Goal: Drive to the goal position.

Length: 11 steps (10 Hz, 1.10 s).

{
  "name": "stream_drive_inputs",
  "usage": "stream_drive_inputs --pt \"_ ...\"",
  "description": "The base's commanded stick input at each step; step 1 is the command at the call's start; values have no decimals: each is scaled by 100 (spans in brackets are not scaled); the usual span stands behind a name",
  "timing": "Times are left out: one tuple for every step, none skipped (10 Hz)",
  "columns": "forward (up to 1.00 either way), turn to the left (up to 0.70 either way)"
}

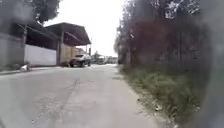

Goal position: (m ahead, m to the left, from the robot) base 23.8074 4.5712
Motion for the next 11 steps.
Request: stream_drive_inputs --pt "100 0" --pt "100 0" --pt "100 0" --pt "100 0" --pt "100 0" --pt "100 0" --pt "100 0" --pt "100 0" --pt "100 0" --pt "100 0" --pt "100 0"
